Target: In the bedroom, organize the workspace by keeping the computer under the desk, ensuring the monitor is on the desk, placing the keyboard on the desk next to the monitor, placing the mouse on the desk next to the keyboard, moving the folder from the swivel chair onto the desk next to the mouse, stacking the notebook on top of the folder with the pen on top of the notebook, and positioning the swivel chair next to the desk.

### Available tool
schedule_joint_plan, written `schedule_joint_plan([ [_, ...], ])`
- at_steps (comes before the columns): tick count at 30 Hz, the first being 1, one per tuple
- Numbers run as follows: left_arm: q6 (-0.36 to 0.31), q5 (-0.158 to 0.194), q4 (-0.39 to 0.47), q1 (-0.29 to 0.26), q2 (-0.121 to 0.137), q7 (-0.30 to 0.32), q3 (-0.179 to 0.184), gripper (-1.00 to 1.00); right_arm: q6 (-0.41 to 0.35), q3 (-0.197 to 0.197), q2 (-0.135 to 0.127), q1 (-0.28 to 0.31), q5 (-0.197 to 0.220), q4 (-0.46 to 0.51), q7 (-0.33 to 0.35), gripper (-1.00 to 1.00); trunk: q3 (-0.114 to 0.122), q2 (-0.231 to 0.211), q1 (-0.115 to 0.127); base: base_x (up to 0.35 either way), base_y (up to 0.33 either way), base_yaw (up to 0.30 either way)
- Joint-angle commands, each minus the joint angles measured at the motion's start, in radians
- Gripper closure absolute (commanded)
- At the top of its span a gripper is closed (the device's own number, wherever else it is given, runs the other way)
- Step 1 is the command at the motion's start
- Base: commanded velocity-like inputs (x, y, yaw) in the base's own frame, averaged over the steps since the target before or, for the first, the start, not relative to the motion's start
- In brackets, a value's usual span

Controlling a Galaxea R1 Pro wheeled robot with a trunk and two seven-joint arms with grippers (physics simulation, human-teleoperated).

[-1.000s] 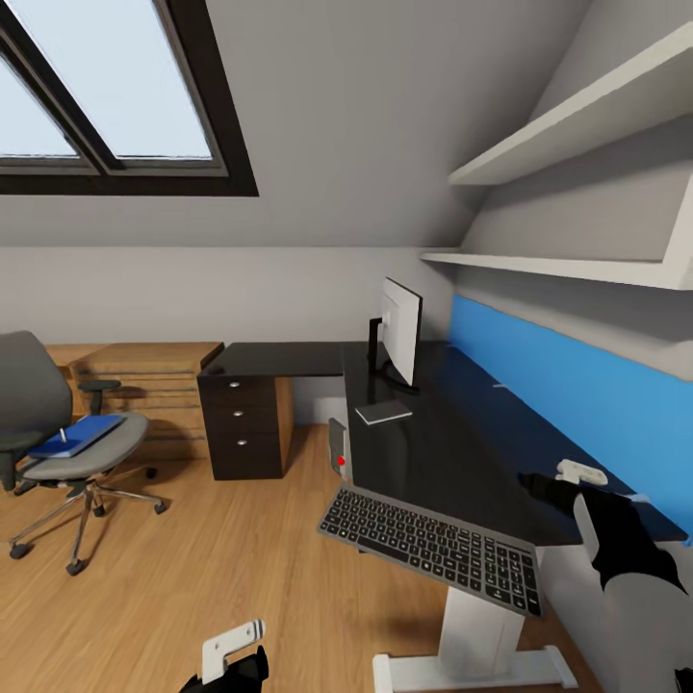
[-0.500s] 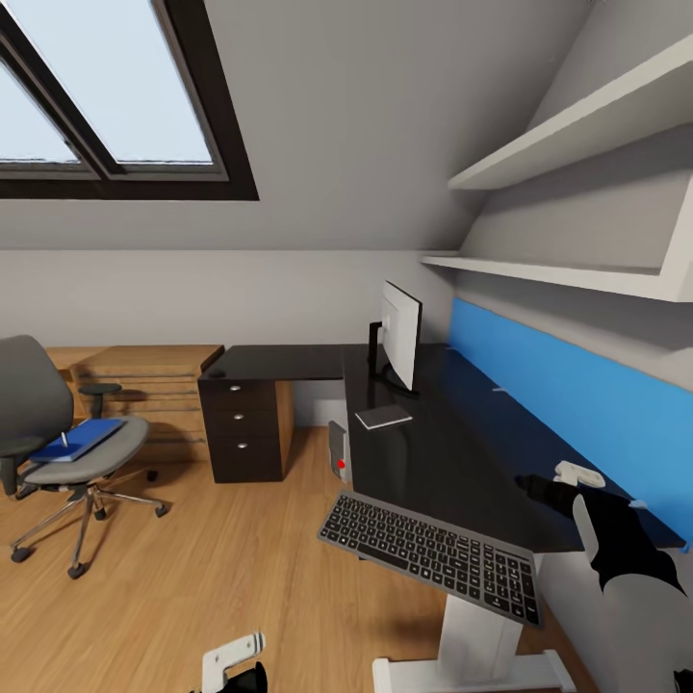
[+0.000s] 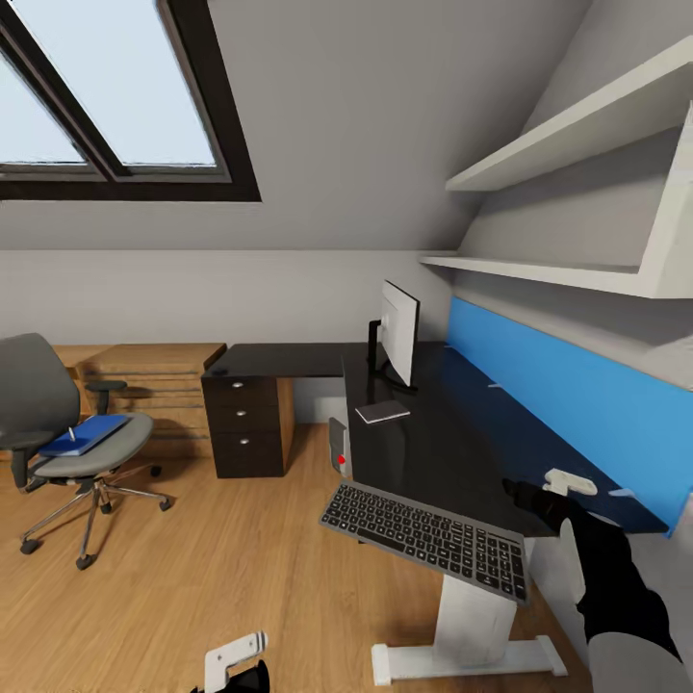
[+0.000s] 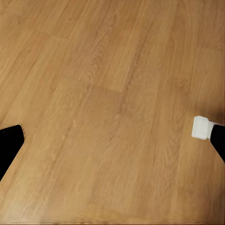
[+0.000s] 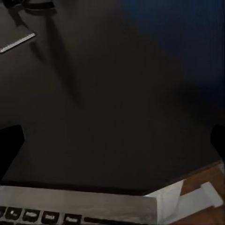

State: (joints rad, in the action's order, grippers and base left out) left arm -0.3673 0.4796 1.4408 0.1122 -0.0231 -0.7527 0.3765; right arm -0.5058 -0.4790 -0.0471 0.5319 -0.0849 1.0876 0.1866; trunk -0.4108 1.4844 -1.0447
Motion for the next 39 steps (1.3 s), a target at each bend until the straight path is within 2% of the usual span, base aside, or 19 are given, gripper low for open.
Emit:
schedule_joint_plan([
  [1,-0.003,0.005,0.001,0.000,0.000,-0.006,0.001,-1.00,-0.004,-0.002,0.016,-0.017,-0.010,0.034,0.008,-1.00,-0.001,0.001,0.001,-0.316,0.000,0.000],
  [5,-0.003,0.004,0.000,0.000,0.000,-0.007,0.002,-1.00,-0.001,0.003,0.065,-0.046,-0.017,0.080,0.011,-1.00,-0.001,0.001,0.001,-0.329,0.000,0.000],
  [12,-0.002,0.003,0.000,0.000,0.000,-0.007,0.001,-1.00,0.015,0.037,0.111,-0.058,-0.063,0.072,0.011,-1.00,-0.001,0.001,0.001,-0.338,0.000,0.000],
  [13,-0.002,0.003,0.000,0.000,0.000,-0.007,0.000,-1.00,0.046,0.055,0.131,-0.060,-0.072,0.043,0.011,-1.00,-0.001,0.001,0.001,-0.339,0.000,0.000],
  [16,-0.002,0.004,0.000,0.000,0.000,-0.007,0.000,-1.00,0.073,0.083,0.143,-0.061,-0.076,0.001,0.010,-1.00,-0.001,0.001,0.001,-0.339,0.000,0.000],
  [17,-0.002,0.004,0.000,0.000,0.000,-0.007,-0.001,-1.00,0.109,0.134,0.150,-0.061,-0.078,-0.056,0.007,-1.00,-0.001,0.001,0.001,-0.339,0.000,0.000],
  [20,-0.002,0.005,-0.001,0.000,0.001,-0.007,-0.002,-1.00,0.167,0.181,0.153,-0.061,-0.079,-0.113,0.004,-1.00,-0.001,0.001,0.001,-0.339,0.000,0.000],
  [24,-0.002,0.002,-0.001,0.000,0.000,-0.007,0.000,-1.00,0.221,0.207,0.157,-0.062,-0.079,-0.162,0.002,-1.00,-0.001,0.001,0.001,-0.316,0.000,0.000],
  [27,-0.002,0.002,0.000,0.000,0.000,-0.008,0.002,-1.00,0.269,0.216,0.157,-0.062,-0.080,-0.200,0.002,-1.00,-0.001,0.001,0.001,-0.147,0.000,0.000],
  [28,-0.002,0.001,0.000,0.000,0.000,-0.008,0.002,-1.00,0.342,0.217,0.154,-0.062,-0.082,-0.261,0.002,-1.00,-0.001,0.001,0.001,-0.029,0.000,0.000],
  [34,-0.003,0.001,0.001,0.000,0.001,-0.008,-0.001,-1.00,0.449,0.218,0.146,-0.063,-0.083,-0.444,0.002,-1.00,-0.001,0.001,0.001,-0.011,0.000,0.000],
  [39,-0.005,0.002,0.001,0.000,0.001,-0.009,-0.002,-1.00,0.568,0.219,0.145,-0.065,-0.093,-0.611,0.001,-1.00,-0.001,0.001,0.001,-0.002,0.000,0.000],
])
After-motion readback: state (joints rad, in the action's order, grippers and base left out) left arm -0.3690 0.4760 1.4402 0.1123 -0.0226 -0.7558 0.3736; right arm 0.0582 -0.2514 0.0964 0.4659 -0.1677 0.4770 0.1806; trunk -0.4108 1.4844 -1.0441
